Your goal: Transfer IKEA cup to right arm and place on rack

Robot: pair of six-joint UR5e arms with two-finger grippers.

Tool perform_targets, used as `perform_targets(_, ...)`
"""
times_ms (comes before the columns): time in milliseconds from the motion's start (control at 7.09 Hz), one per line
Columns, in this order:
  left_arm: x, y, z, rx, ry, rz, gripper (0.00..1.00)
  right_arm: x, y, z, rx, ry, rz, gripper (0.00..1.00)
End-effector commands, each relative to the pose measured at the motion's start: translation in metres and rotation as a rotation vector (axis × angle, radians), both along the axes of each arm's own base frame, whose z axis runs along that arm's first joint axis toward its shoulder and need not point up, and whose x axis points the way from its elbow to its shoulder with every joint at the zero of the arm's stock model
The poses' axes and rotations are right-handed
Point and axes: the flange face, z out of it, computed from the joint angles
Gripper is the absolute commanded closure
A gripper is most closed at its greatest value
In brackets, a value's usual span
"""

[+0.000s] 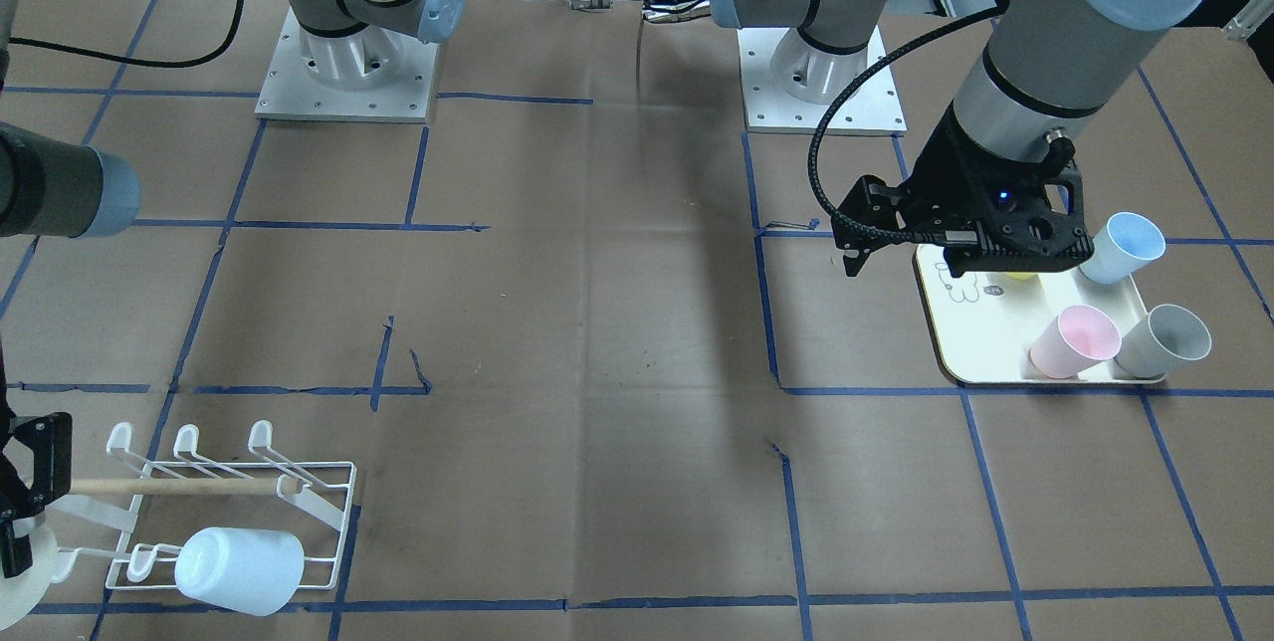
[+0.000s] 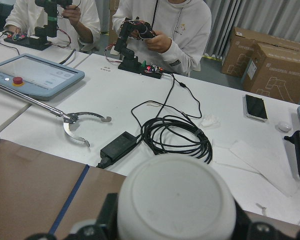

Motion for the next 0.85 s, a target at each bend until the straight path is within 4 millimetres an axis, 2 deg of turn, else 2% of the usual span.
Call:
perform_targets(0,-0.006,0.007,-0.003,0.007,0.001,-0.010,0.01,-0.026,-0.006,-0.032,0.051,-0.022,-0.018,0.60)
perform_targets(565,-0.006,0.017,-0.005,0.001,-0.003,-0.011,0.01,-0.020,0.008,-0.063,0.114,-0.057,-0.024,0.60)
perform_targets(706,-0.006,0.017,-0.003,-0.005,-0.003,-0.011,0.01,-0.019,0.011,-0.072,0.131,-0.064,-0.026,0.47)
